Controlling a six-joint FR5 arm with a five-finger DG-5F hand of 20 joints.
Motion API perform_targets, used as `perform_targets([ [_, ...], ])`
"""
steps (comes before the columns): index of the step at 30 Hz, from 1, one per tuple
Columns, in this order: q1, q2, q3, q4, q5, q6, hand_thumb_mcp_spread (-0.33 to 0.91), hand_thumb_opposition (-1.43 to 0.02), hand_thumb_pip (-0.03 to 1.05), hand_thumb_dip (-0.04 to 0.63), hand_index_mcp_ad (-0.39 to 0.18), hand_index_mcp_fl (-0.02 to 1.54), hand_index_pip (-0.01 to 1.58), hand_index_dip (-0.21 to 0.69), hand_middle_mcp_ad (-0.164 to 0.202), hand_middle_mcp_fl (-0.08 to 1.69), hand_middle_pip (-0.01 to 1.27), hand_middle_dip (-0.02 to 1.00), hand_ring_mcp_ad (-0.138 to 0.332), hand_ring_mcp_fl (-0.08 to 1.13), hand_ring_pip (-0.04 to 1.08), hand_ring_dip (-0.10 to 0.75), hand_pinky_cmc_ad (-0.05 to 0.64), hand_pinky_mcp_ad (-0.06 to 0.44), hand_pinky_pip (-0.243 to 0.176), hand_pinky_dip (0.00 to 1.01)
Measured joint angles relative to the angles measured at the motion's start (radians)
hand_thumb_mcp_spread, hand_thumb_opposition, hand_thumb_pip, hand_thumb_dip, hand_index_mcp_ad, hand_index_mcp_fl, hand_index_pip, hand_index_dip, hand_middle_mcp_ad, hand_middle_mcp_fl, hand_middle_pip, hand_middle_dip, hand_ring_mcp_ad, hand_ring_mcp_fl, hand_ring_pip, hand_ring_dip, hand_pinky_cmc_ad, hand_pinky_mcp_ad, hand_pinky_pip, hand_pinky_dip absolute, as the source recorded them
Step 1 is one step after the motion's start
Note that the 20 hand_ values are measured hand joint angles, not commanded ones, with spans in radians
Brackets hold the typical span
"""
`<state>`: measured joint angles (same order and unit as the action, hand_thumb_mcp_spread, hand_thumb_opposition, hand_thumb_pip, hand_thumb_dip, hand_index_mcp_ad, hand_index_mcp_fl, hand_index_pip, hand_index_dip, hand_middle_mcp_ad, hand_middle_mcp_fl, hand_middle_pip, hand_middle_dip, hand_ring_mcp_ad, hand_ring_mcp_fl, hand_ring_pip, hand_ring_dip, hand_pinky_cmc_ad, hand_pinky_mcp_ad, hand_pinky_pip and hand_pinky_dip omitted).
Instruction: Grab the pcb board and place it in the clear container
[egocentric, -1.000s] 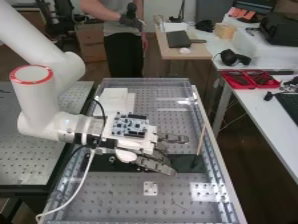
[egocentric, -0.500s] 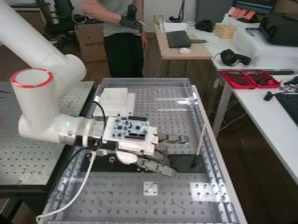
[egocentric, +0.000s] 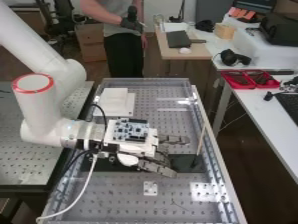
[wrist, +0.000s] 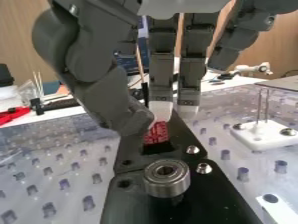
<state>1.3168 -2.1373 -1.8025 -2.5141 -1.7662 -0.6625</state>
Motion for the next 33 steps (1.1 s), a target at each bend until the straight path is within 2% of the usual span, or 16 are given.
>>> perform_targets([
  [22, -0.007, -0.022, -0.005, 0.04, 0.003, 0.023, 0.52, -0.97, 0.84, 0.41, -0.103, 0.03, 0.1, -0.082, 0.068, 0.26, 1.09, 0.88, 0.065, 0.33, 0.54, 0.604, 0.297, 0.152, 0.037, 0.2],
  [28, -0.007, -0.018, -0.02, 0.073, 0.007, 0.036, 0.52, -0.97, 0.84, 0.41, -0.106, 0.05, 0.1, -0.091, 0.068, 0.26, 1.09, 0.88, 0.065, 0.34, 0.57, 0.604, 0.298, 0.148, 0.037, 0.2],
  [33, -0.006, -0.008, -0.037, 0.11, 0.017, 0.047, 0.52, -0.97, 0.84, 0.41, -0.106, 0.05, 0.1, -0.096, 0.065, 0.28, 1.09, 0.88, 0.068, 0.33, 0.47, 0.604, 0.298, 0.152, 0.037, 0.2],
])
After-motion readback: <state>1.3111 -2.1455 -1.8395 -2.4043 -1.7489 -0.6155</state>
